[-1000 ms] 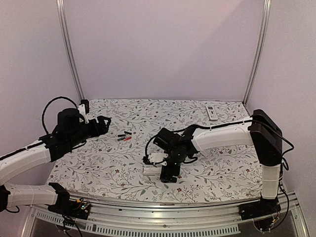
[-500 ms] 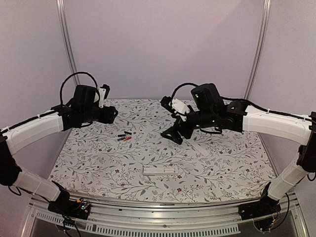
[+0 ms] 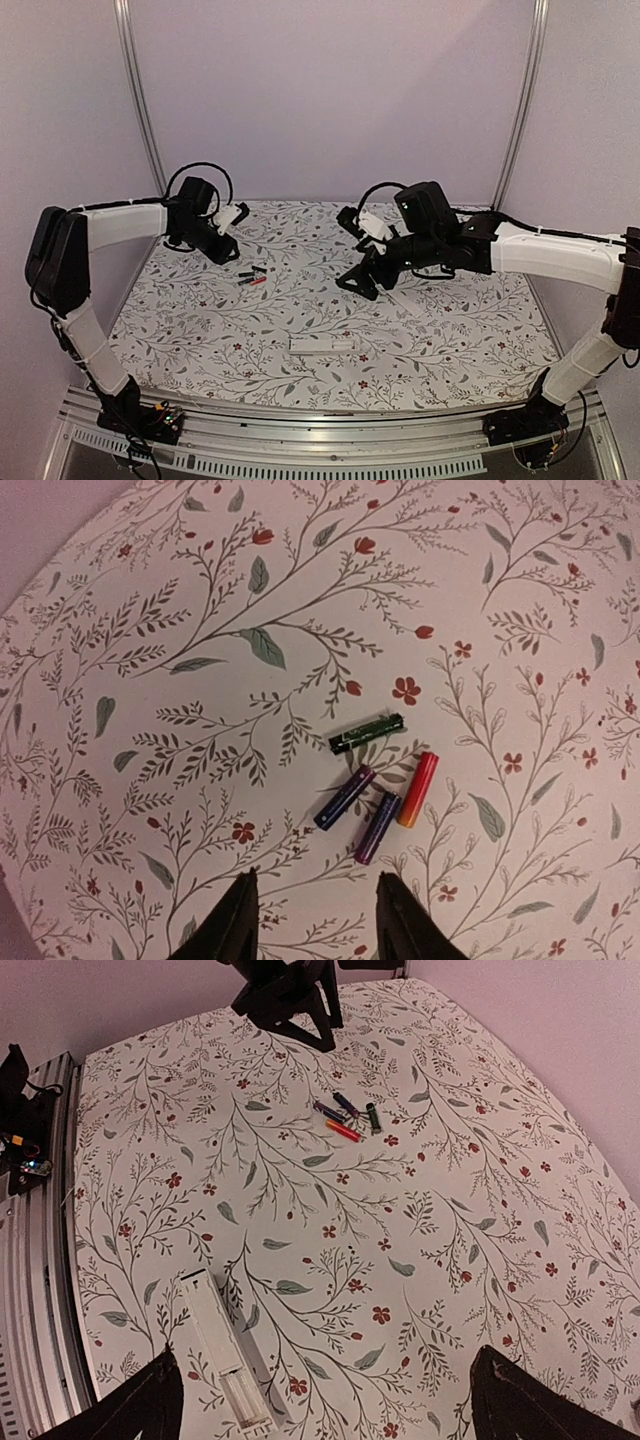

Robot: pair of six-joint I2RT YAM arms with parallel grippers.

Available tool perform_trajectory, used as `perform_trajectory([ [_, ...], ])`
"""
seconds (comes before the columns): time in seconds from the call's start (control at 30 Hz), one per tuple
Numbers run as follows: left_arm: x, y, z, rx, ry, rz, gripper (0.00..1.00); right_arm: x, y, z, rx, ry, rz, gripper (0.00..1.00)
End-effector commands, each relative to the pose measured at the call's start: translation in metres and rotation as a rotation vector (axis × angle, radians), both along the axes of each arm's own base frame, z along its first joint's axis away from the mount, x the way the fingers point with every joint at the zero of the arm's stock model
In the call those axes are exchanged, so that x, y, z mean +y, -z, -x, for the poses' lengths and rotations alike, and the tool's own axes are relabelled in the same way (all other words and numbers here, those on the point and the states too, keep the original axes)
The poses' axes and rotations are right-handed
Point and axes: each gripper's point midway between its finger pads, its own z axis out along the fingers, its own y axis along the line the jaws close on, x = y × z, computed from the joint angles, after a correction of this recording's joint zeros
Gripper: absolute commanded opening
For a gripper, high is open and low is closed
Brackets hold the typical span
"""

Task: Load the batteries into the remote control
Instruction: Pick up the battery from the center of the board.

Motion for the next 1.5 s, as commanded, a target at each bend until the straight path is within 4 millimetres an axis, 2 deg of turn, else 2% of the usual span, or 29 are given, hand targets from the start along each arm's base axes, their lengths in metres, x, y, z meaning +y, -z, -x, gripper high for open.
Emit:
perform_trajectory([
  [0.0, -0.010, 0.007, 0.000, 0.017, 0.207, 0.031, 0.41, -0.003, -0.006, -0.002, -0.011, -0.018, -0.026, 0.99],
  [0.17, -0.013, 0.020, 0.004, -0.029, 0.393, 0.034, 0.43, -0.004, -0.004, -0.005, -0.008, -0.025, -0.030, 0.99],
  [0.33, -0.020, 0.021, -0.003, -0.047, 0.426, 0.075, 0.45, -0.002, 0.002, -0.007, 0.003, -0.033, -0.027, 0.99],
  [0.47, -0.031, 0.024, -0.005, -0.027, 0.433, 0.114, 0.41, 0.000, 0.004, -0.010, 0.009, -0.033, -0.025, 0.99],
  [0.57, -0.040, 0.027, 0.000, -0.027, 0.453, 0.125, 0.39, 0.000, 0.007, -0.012, 0.013, -0.028, -0.019, 0.99],
  [0.73, -0.043, 0.036, 0.001, -0.030, 0.474, 0.099, 0.39, -0.002, 0.009, -0.013, 0.017, -0.017, -0.014, 0.99],
  [0.83, -0.044, 0.038, -0.005, -0.038, 0.460, 0.086, 0.39, -0.003, 0.011, -0.014, 0.022, -0.008, -0.010, 0.99],
  [0.93, -0.047, 0.032, -0.019, -0.071, 0.434, 0.078, 0.37, -0.004, 0.015, -0.014, 0.029, -0.004, -0.008, 0.99],
  [1.03, -0.048, 0.031, -0.023, -0.071, 0.431, 0.078, 0.36, -0.006, 0.015, -0.014, 0.032, 0.001, -0.006, 0.99],
  [1.2, -0.045, 0.045, -0.029, -0.063, 0.418, 0.029, 0.36, -0.008, 0.018, -0.014, 0.031, 0.006, -0.006, 0.99],
  [1.47, -0.045, 0.054, -0.039, -0.018, 0.418, 0.017, 0.37, -0.010, 0.022, -0.014, 0.035, 0.009, 0.004, 0.99],
])
